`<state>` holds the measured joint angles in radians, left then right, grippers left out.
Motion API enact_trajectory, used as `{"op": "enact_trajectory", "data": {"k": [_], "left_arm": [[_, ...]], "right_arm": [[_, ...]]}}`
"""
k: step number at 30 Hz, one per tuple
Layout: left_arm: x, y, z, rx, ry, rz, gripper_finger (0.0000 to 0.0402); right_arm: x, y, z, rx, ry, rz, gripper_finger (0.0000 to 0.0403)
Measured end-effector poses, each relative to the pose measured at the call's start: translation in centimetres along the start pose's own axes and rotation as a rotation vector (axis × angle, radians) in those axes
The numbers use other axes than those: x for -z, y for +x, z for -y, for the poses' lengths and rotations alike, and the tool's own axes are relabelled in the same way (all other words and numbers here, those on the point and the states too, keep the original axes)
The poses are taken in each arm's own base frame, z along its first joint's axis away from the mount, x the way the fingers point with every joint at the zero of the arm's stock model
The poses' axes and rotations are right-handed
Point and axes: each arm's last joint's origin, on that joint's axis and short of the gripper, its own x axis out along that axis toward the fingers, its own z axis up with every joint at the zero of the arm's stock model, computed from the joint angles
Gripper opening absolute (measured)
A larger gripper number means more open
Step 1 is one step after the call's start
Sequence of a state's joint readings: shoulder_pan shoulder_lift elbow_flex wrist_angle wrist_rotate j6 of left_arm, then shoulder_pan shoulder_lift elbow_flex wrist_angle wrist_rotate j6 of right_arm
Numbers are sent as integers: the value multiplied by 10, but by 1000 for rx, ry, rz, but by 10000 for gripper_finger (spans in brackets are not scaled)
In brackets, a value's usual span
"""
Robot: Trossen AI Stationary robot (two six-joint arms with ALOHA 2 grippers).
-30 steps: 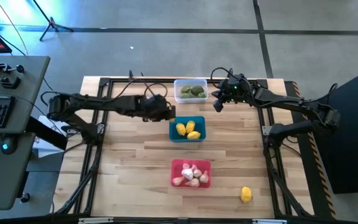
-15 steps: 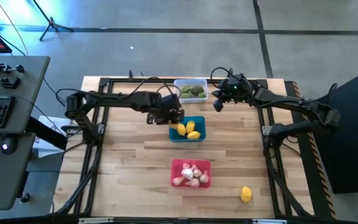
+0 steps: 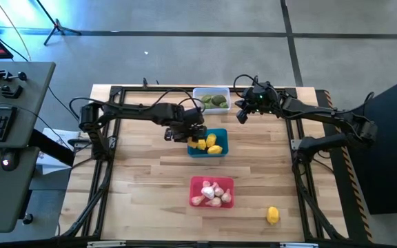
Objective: Sort produce into baskets
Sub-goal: Put the left yellow lemon into the blue bin, then put the yellow lemon into the blue bin
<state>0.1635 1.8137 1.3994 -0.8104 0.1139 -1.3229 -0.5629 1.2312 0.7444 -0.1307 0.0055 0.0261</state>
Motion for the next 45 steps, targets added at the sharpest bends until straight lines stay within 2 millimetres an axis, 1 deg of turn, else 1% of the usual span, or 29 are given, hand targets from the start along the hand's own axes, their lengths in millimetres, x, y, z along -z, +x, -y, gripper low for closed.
{"op": "enact_trajectory", "data": {"k": [6, 15, 19, 21, 23, 25, 27, 29, 30, 31, 35, 38, 41, 45], "left_arm": [[0, 0, 1, 6, -5, 2, 219], [0, 0, 1, 10, -7, -6, 247], [-2, 0, 0, 4, 71, 17, 246], [-3, -4, -1, -12, 135, 82, 232], [0, -14, -1, -22, 173, 179, 202], [6, -26, 1, -21, 228, 278, 158], [13, -32, 0, -24, 279, 367, 104], [19, -34, -4, -41, 307, 426, 45], [21, -35, -5, -32, 313, 455, 23], [23, -35, -6, -8, 320, 480, 12], [30, -29, -12, 101, 384, 538, 9], [30, -21, -22, 172, 419, 569, 2], [28, -16, -33, 252, 482, 600, 1], [22, -8, -53, 380, 533, 625, 0]], "right_arm": [[0, 0, 0, 0, 0, 0, 0], [0, 0, 0, 0, 0, 0, 0], [0, 0, 0, 0, -1, 0, 0], [0, 0, 0, 0, -7, 0, 0], [0, 0, 0, -1, -6, -1, 0], [0, -1, 0, -1, -1, 1, 0], [2, 0, -1, -12, 27, 14, 0], [9, 2, -4, -43, 57, 18, 0], [14, 4, -7, -63, 68, 23, 0], [19, 5, -9, -80, 79, 26, 0], [45, 10, -21, -125, 114, 3, 0], [63, 10, -33, -165, 146, -18, 0], [78, 5, -45, -160, 193, -48, 0], [89, -9, -60, -112, 254, -86, 0]]}}
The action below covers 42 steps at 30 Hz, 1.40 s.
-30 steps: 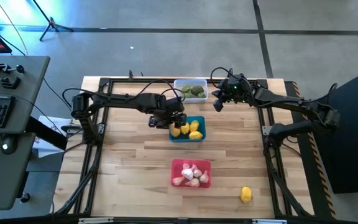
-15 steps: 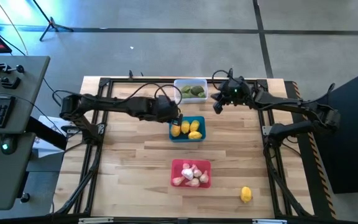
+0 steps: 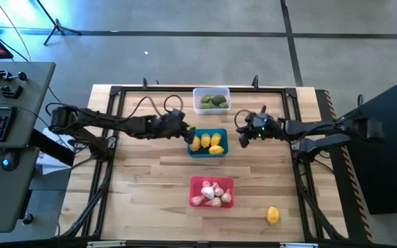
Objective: Sort produce into baskets
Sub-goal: Put the yellow lemon into the blue bin
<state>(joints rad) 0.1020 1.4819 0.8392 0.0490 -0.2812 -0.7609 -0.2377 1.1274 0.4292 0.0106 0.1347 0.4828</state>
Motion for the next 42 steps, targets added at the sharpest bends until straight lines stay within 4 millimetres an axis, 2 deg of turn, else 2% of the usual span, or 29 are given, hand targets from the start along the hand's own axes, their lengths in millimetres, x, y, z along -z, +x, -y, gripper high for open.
{"op": "enact_trajectory", "data": {"k": [6, 10, 15, 19, 22, 26, 31, 34, 37, 42], "left_arm": [[12, -6, -42, 117, -60, 63, 0], [18, -13, -62, 140, -71, 94, 0], [22, -16, -77, 121, -39, 124, 0], [21, -15, -82, 117, 12, 114, 0], [19, -15, -84, 146, 49, 95, 0], [18, -15, -85, 168, 82, 81, 0], [18, -14, -87, 206, 115, 50, 0], [18, -14, -87, 206, 116, 43, 0], [19, -14, -87, 222, 131, 30, 0], [20, -14, -87, 226, 145, 13, 0]], "right_arm": [[13, -23, -17, 136, 142, -143, 0], [17, -43, -29, 238, 236, -283, 0], [18, -67, -46, 242, 440, -535, 0], [30, -80, -56, 283, 569, -682, 13], [41, -89, -63, 326, 641, -753, 44], [55, -97, -76, 360, 734, -844, 109], [76, -99, -103, 348, 856, -954, 200], [92, -98, -120, 363, 917, -991, 241], [111, -96, -131, 439, 958, -1050, 263], [133, -88, -140, 518, 925, -1101, 269]]}}
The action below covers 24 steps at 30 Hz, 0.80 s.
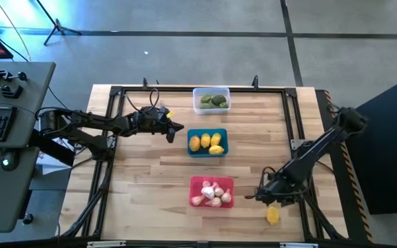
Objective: Sort produce into baskets
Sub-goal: Put the yellow lemon into the blue bin
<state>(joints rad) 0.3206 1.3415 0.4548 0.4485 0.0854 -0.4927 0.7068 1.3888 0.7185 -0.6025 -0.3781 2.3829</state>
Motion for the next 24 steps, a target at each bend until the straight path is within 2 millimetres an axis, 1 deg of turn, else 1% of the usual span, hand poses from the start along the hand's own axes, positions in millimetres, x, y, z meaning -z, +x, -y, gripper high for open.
{"op": "enact_trajectory", "data": {"k": [6, 13, 16, 24], "left_arm": [[6, 0, -2, -8, 1, -69, 0], [9, 0, -3, 8, 14, -112, 0], [9, 0, -3, 9, 15, -113, 0], [9, 0, -3, 6, 17, -117, 0]], "right_arm": [[6, 20, -15, -27, -23, -63, 270], [1, 35, -18, 35, 17, -43, 269], [5, 33, -21, 29, 11, -55, 267], [28, 14, -31, 19, -26, -78, 266]]}}
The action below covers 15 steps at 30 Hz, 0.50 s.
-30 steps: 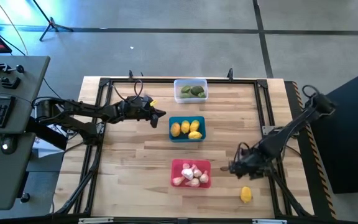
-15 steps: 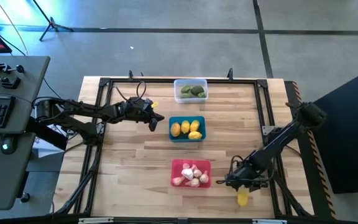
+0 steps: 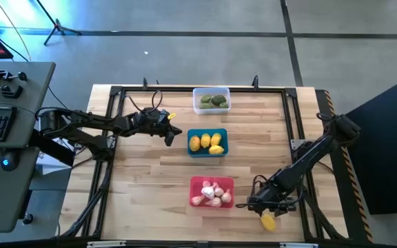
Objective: Sort produce into baskets
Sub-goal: Put the yellow lemon into the blue bin
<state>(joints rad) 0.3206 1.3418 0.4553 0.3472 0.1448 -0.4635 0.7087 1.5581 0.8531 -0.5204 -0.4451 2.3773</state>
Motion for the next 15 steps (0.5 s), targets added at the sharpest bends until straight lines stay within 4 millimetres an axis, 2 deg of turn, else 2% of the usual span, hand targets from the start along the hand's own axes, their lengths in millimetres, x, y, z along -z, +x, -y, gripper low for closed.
{"op": "enact_trajectory", "data": {"k": [2, 7, 15], "left_arm": [[0, 0, 0, 0, 16, 0, 0], [0, 0, 0, 0, 30, 1, 0], [0, 0, 0, 0, 20, 0, 0]], "right_arm": [[3, -2, 1, -6, -72, 33, 266], [13, -2, 6, -35, -421, 125, 266], [23, 1, 21, 26, -601, 180, 266]]}}
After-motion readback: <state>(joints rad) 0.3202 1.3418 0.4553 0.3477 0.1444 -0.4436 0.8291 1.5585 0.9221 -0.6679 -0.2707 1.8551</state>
